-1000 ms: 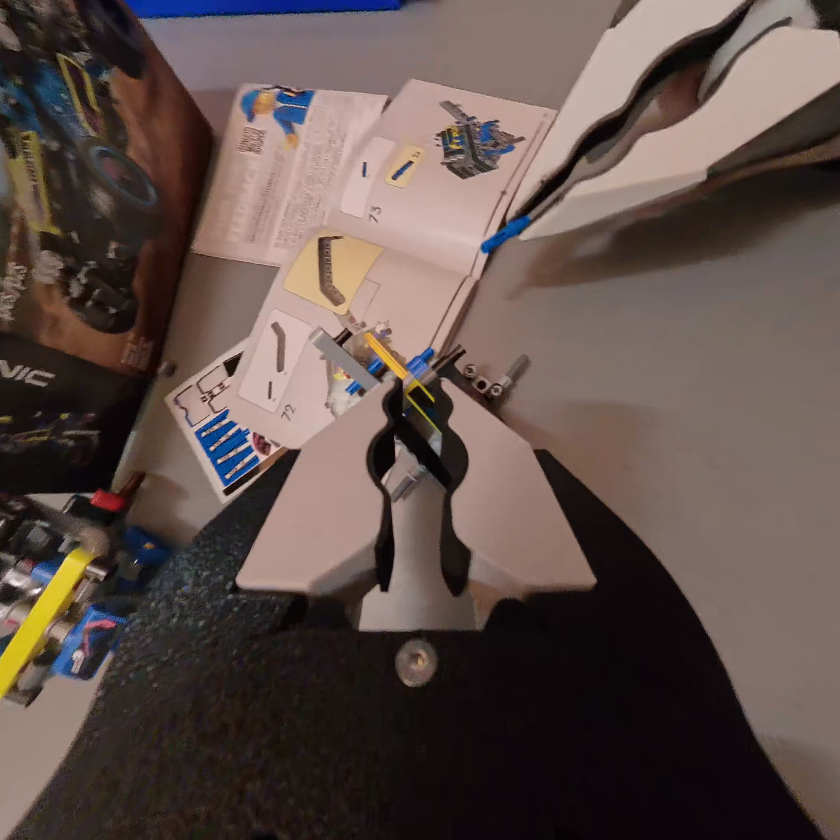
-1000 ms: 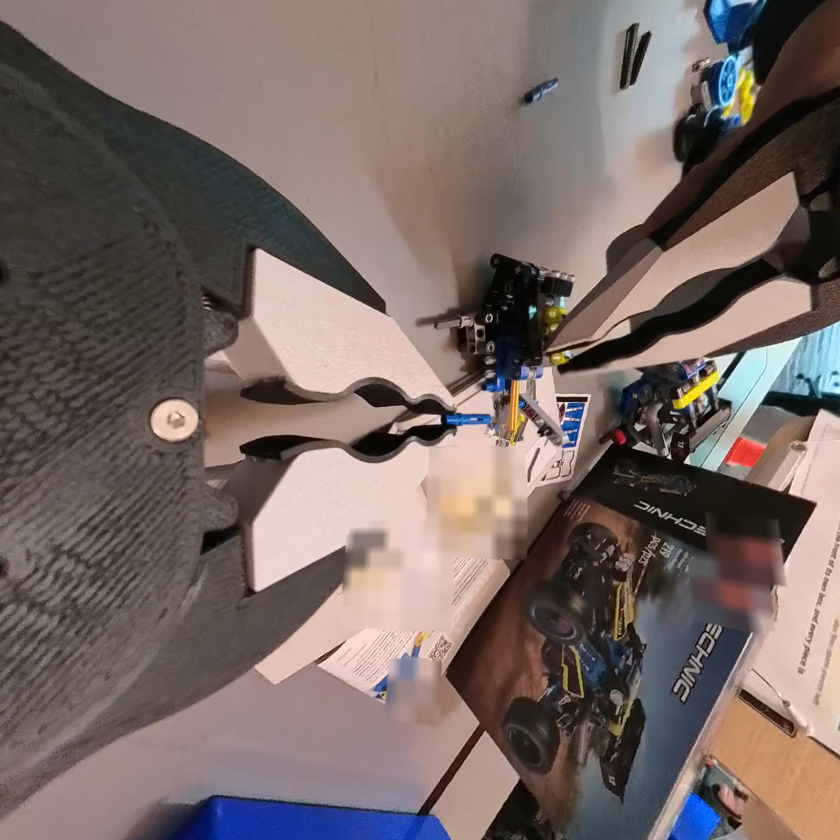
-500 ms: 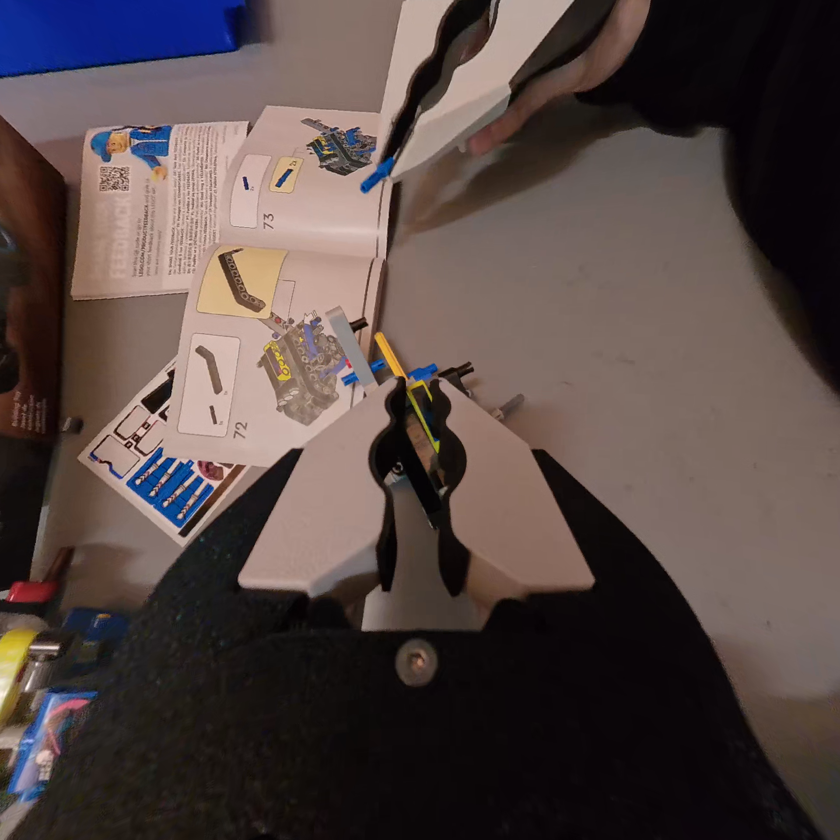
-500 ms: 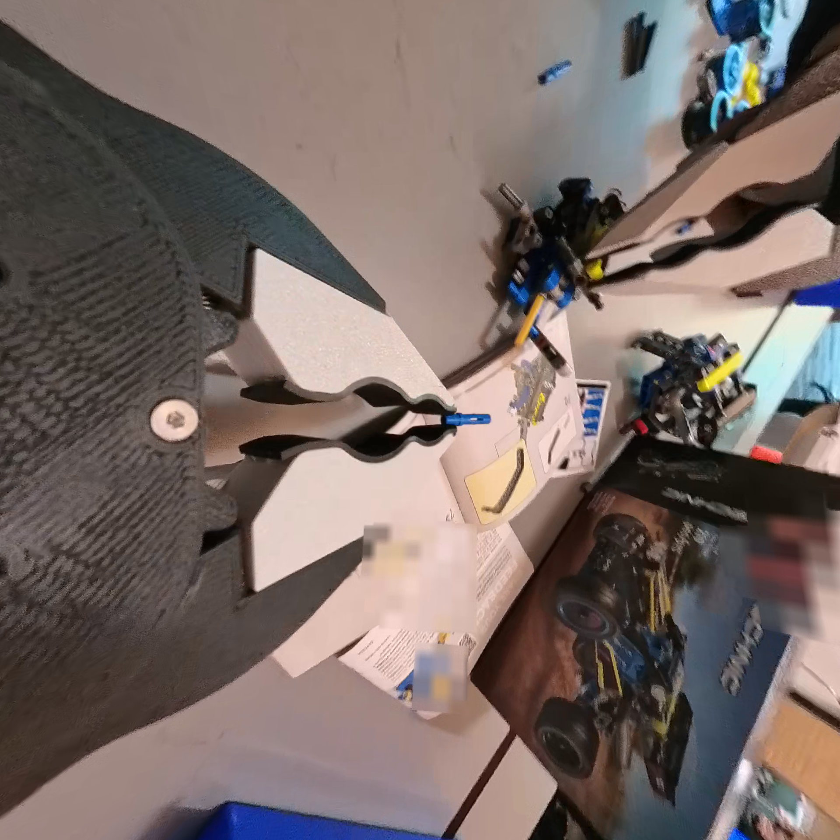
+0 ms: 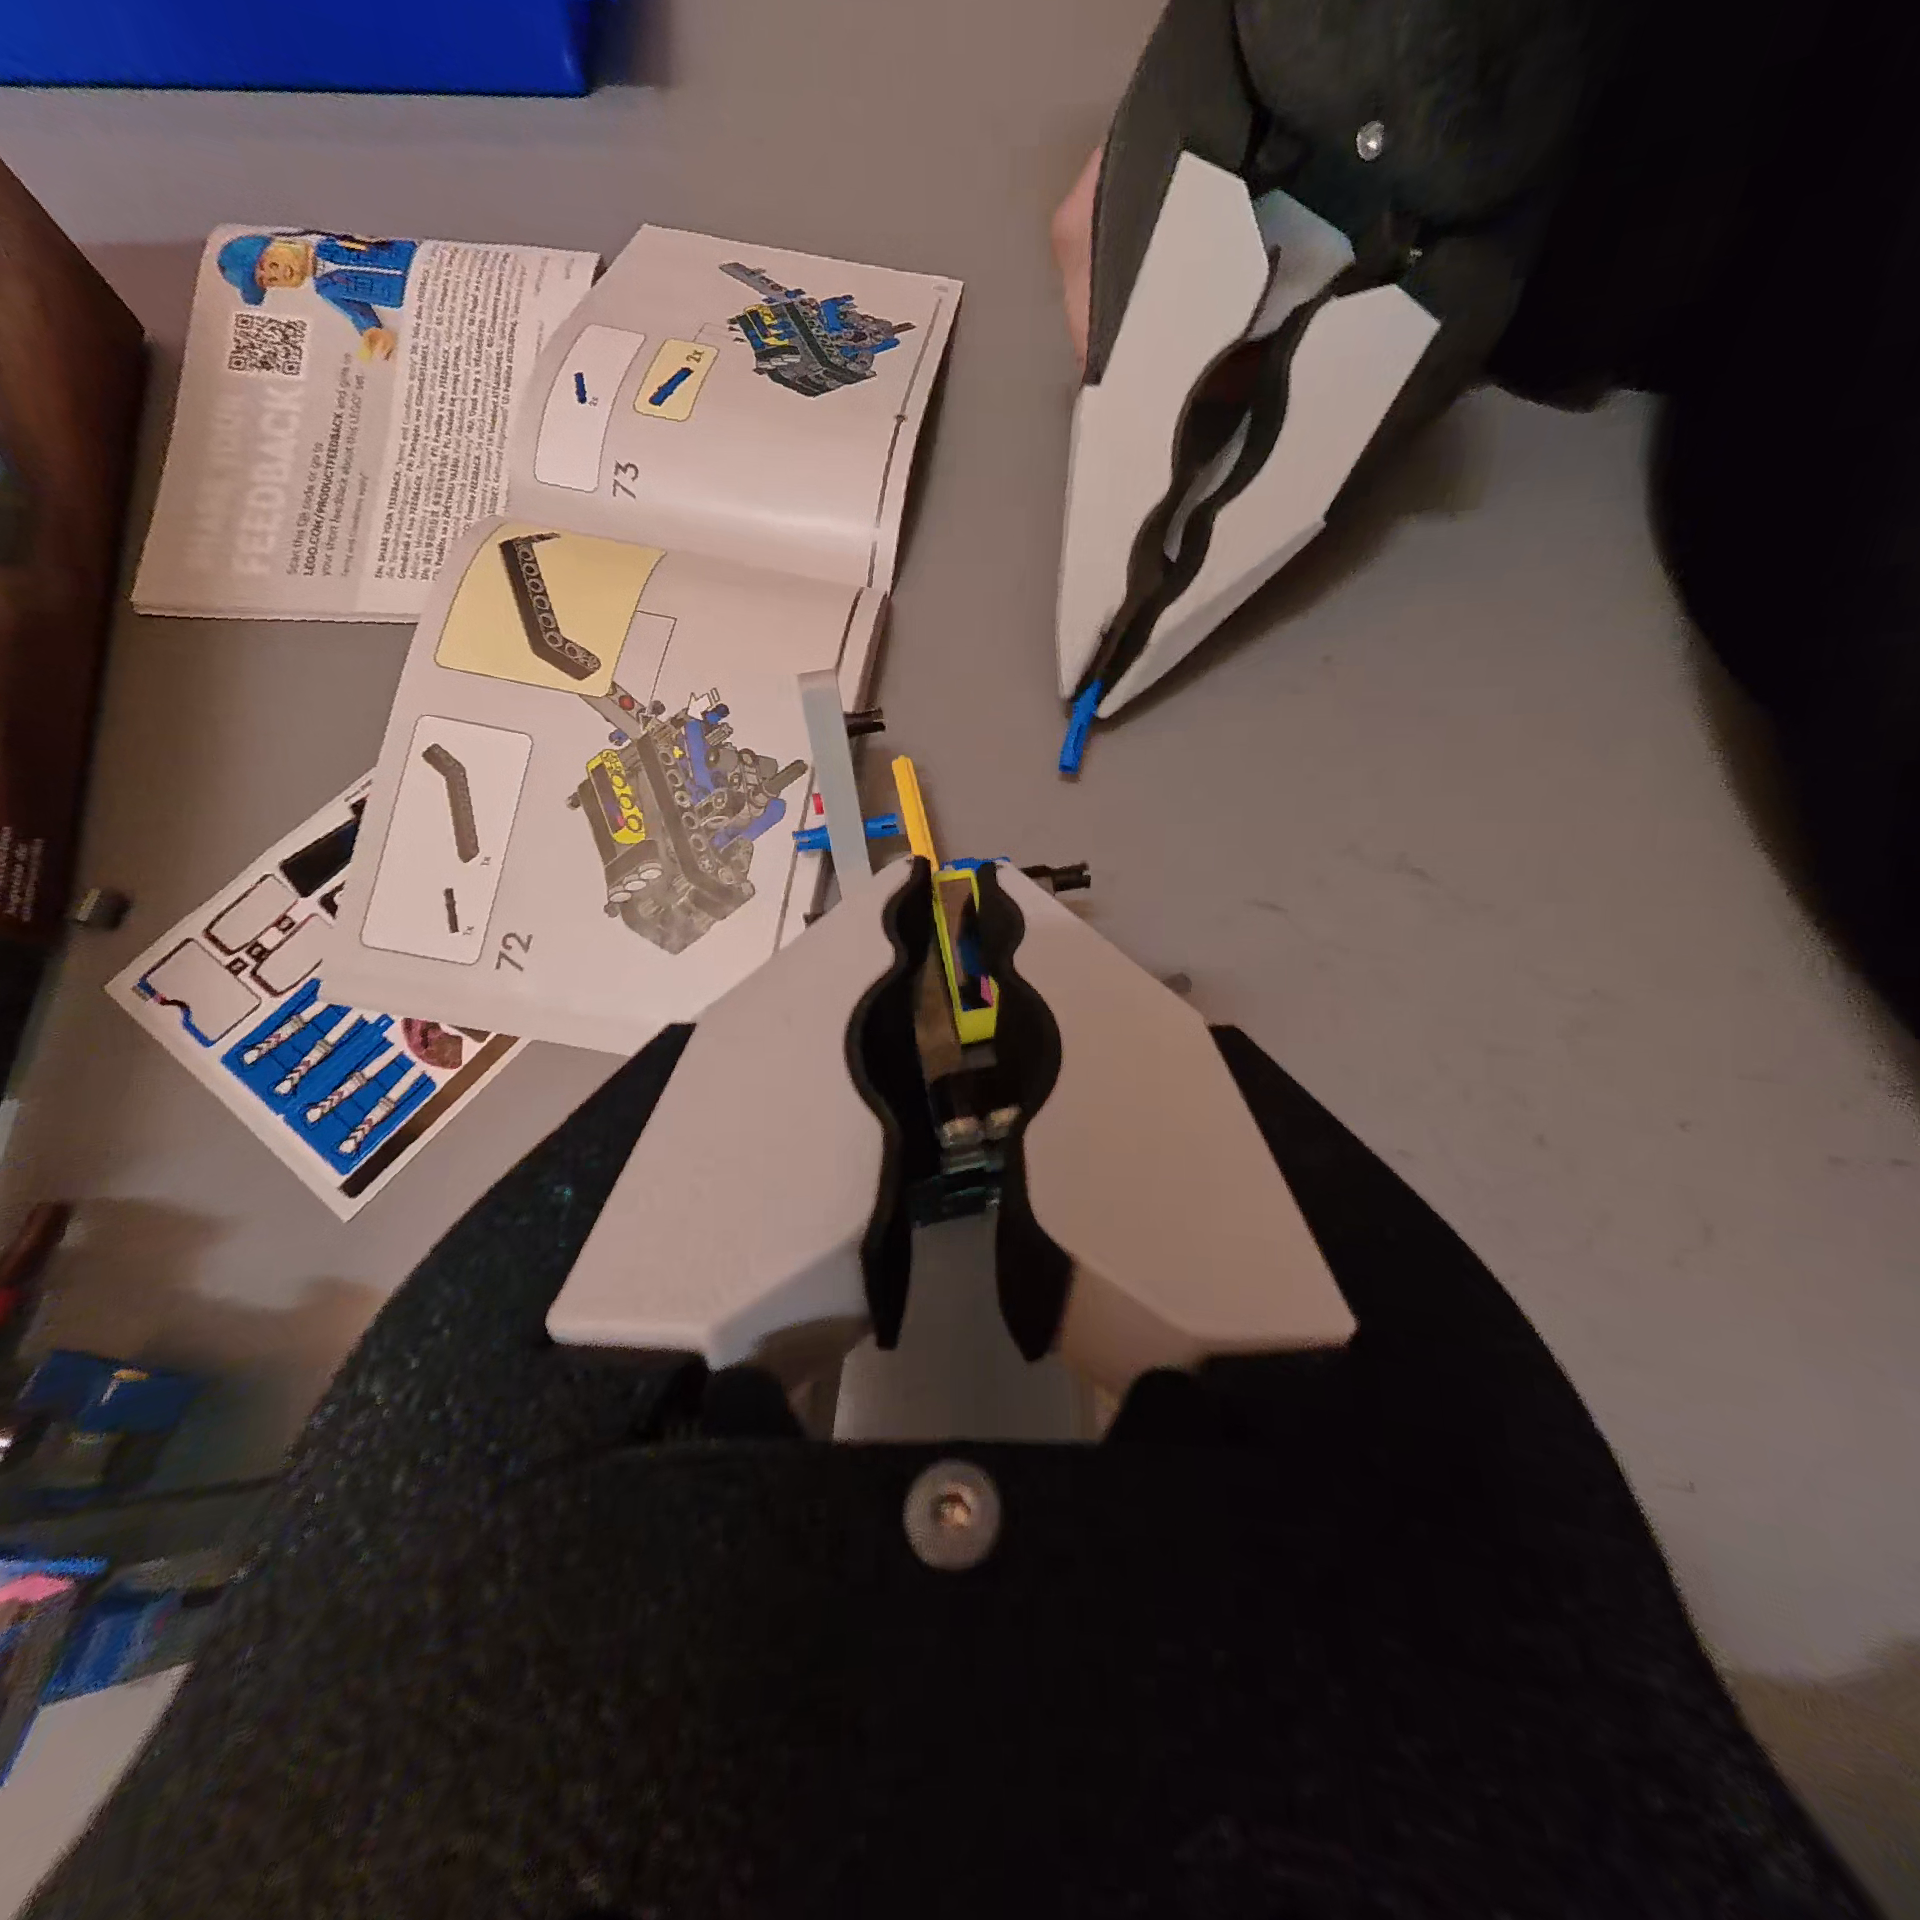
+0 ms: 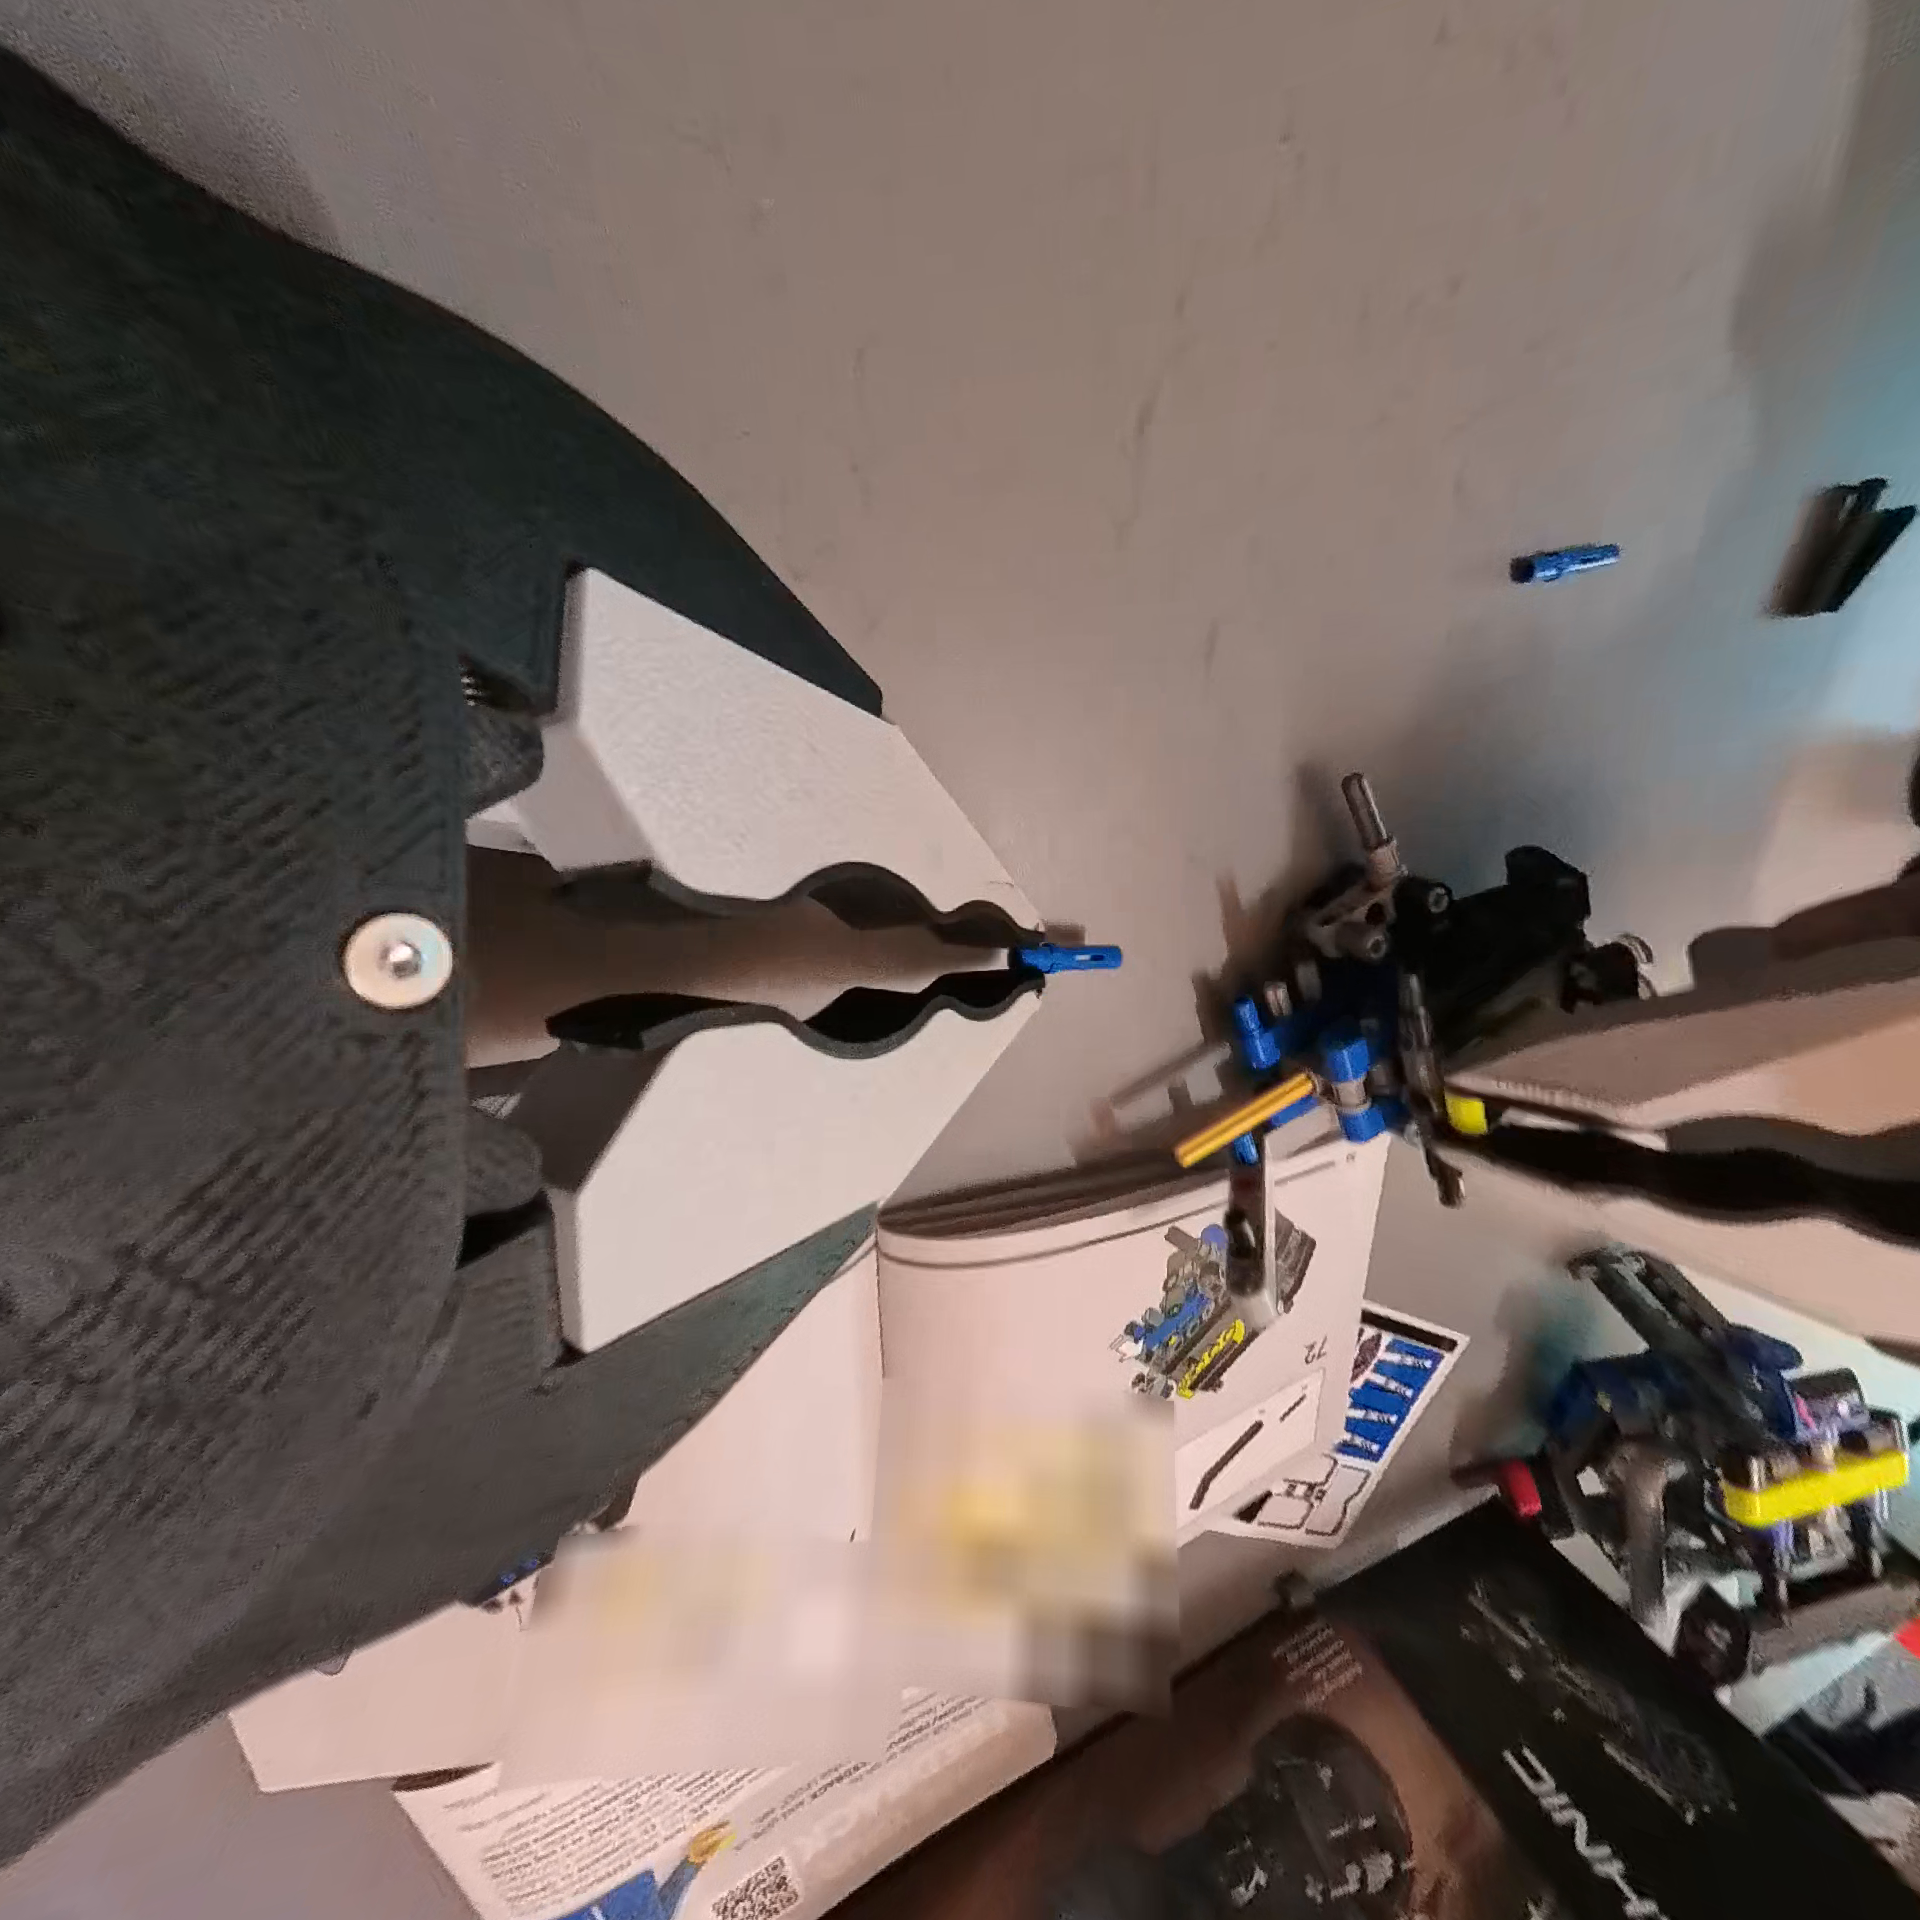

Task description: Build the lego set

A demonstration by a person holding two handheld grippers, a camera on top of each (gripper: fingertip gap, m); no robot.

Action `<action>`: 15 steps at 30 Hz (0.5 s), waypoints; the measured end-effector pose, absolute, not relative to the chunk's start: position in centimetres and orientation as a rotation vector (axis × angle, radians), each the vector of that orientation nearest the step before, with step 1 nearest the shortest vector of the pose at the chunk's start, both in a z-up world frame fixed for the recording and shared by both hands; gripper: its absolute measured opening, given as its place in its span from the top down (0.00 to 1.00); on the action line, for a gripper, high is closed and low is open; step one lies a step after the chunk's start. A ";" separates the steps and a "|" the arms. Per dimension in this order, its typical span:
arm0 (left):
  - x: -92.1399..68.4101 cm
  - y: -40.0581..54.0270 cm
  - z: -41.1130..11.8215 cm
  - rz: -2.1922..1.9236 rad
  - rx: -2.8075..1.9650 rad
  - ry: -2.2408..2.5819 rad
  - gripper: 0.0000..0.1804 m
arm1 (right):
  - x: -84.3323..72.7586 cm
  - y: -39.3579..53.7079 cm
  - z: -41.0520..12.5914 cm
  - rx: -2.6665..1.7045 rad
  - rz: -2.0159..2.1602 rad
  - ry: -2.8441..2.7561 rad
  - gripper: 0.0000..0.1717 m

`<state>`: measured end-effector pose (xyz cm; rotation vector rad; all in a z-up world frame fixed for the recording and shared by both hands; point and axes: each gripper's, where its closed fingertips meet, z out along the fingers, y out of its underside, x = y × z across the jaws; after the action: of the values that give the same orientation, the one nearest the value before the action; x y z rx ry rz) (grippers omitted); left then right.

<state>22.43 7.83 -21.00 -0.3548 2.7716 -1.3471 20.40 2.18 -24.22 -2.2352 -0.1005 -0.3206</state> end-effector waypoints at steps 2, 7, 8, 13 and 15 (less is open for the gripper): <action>22.8 7.9 -20.9 -1.348 -0.366 2.718 0.97 | 20.0 2.2 -24.8 -2.267 -0.316 -0.137 0.98; 23.1 8.7 -17.7 -1.589 -0.558 2.463 0.83 | 19.1 2.7 -24.7 -2.256 -0.306 -0.178 0.98; 23.3 9.4 -17.6 -1.575 -0.662 2.422 0.77 | 19.1 2.7 -24.7 -2.257 -0.308 -0.176 0.98; 21.1 11.7 -21.6 -1.222 -0.880 2.452 0.60 | 19.2 2.7 -24.7 -2.255 -0.330 -0.176 0.98; 20.4 11.5 -23.1 -1.114 -0.905 2.484 0.62 | 19.2 2.7 -24.7 -2.252 -0.341 -0.184 0.98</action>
<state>20.37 11.46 -23.07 -0.9052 2.4840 -1.1135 19.16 2.72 -24.69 -2.2520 -0.1844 -0.3414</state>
